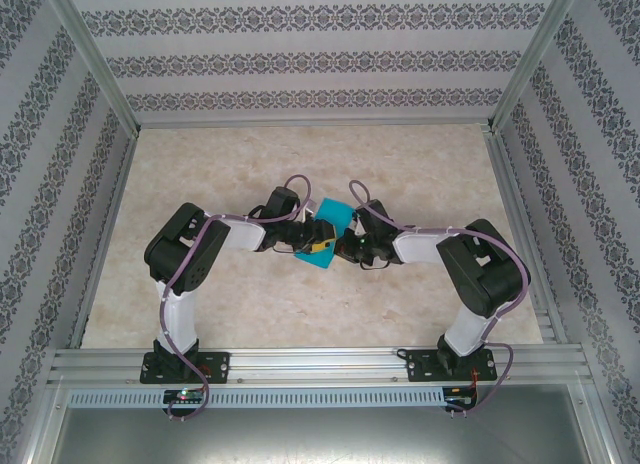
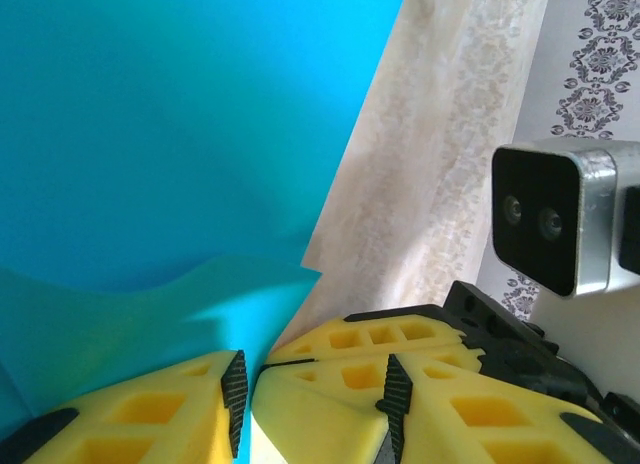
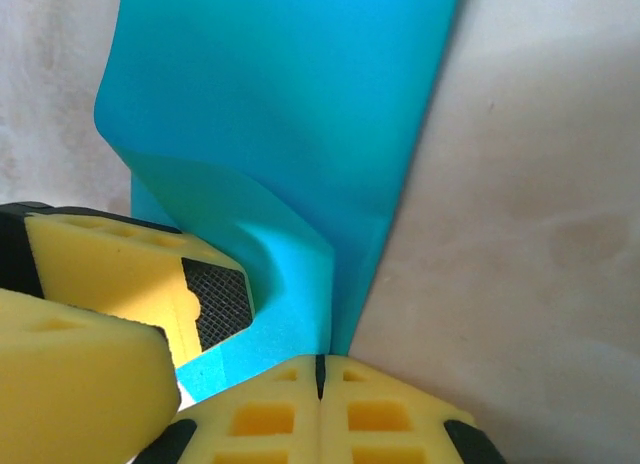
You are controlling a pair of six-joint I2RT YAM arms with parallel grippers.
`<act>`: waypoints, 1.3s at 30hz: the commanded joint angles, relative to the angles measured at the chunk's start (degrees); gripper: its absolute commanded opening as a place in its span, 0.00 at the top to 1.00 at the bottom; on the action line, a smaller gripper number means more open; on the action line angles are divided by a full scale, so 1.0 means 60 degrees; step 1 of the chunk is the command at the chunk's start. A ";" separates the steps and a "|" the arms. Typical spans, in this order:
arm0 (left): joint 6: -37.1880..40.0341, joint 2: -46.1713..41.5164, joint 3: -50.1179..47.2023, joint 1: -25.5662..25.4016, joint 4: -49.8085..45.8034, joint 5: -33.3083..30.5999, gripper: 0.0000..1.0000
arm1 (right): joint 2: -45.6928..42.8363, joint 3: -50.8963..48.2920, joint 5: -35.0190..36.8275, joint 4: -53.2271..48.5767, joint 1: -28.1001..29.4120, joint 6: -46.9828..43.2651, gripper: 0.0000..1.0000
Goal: Fold a paper plane with a square sheet of paper (pick it up from the middle)
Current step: Fold the triangle a second time at the center of the table.
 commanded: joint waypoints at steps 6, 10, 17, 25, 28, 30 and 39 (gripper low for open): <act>-0.0140 -0.0228 0.0077 0.0155 0.0091 0.0294 0.55 | 0.0357 0.0223 0.1233 -0.2066 0.0374 -0.1075 1.00; -0.0115 -0.0159 0.0173 0.0223 0.0077 0.0417 0.55 | 0.0437 0.0296 0.1322 -0.2241 0.0410 -0.1176 1.00; 0.0363 -0.0009 0.0826 0.0422 -0.0701 0.0549 0.55 | 0.0432 0.0362 0.1508 -0.2510 0.0472 -0.1337 1.00; 0.1088 0.0484 0.1436 0.0601 -0.1614 0.0630 0.57 | 0.0328 0.0377 0.1469 -0.2515 0.0475 -0.1368 1.00; 0.1583 0.0606 0.1753 0.0649 -0.2250 0.0537 0.57 | 0.0270 0.0410 0.1489 -0.2558 0.0476 -0.1383 1.00; 0.1739 0.0723 0.1895 0.0664 -0.2456 0.0540 0.57 | 0.0214 0.0434 0.1475 -0.2561 0.0476 -0.1394 1.00; 0.2169 0.1141 0.1948 0.0671 -0.2837 0.0477 0.59 | -0.0420 0.0448 0.1295 -0.2417 0.0488 -0.1295 1.00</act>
